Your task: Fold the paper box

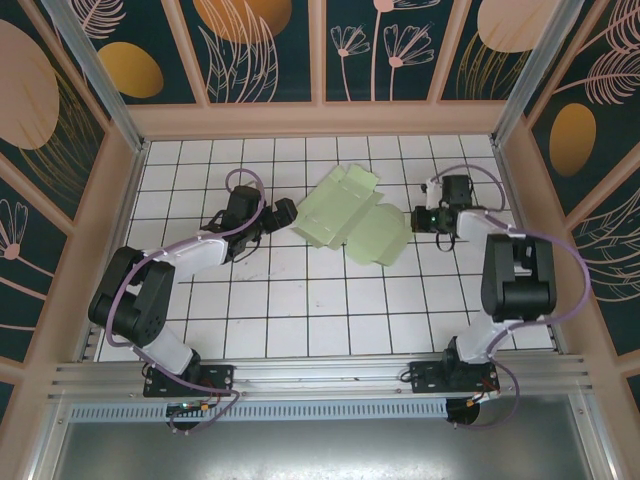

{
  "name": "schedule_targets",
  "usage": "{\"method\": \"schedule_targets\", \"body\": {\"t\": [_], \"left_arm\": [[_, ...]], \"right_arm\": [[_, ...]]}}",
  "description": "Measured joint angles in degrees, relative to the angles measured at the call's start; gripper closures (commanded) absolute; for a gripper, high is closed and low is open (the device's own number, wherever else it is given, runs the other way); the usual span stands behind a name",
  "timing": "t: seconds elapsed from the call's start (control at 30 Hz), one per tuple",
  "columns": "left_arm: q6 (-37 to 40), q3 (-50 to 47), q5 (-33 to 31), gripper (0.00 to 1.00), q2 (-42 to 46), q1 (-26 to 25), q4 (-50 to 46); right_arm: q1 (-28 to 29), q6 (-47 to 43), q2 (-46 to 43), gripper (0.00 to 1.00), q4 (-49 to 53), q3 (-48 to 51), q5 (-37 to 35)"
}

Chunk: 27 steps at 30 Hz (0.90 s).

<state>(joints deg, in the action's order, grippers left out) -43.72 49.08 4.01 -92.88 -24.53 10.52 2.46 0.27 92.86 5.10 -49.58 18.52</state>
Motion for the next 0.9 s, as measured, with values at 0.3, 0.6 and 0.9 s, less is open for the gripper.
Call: {"method": "schedule_targets", "body": {"t": [0.3,0.6,0.9], "left_arm": [[-0.3,1.7,0.0,0.02,-2.2,0.0,0.2],[-15.5,1.9,-0.1,0.3,-6.0,-5.0,1.7],[-30.7,4.2,0.8,0.55,-13.6,-9.2,1.2]], "right_arm": [[3.8,6.3,-11.8,0.37,-7.0,9.1,-0.1],[1.3,5.7,-6.6,0.34,-8.4,2.9,-0.2],[1.3,5.6,-5.1,0.32,-9.2,2.5,1.1]]}}
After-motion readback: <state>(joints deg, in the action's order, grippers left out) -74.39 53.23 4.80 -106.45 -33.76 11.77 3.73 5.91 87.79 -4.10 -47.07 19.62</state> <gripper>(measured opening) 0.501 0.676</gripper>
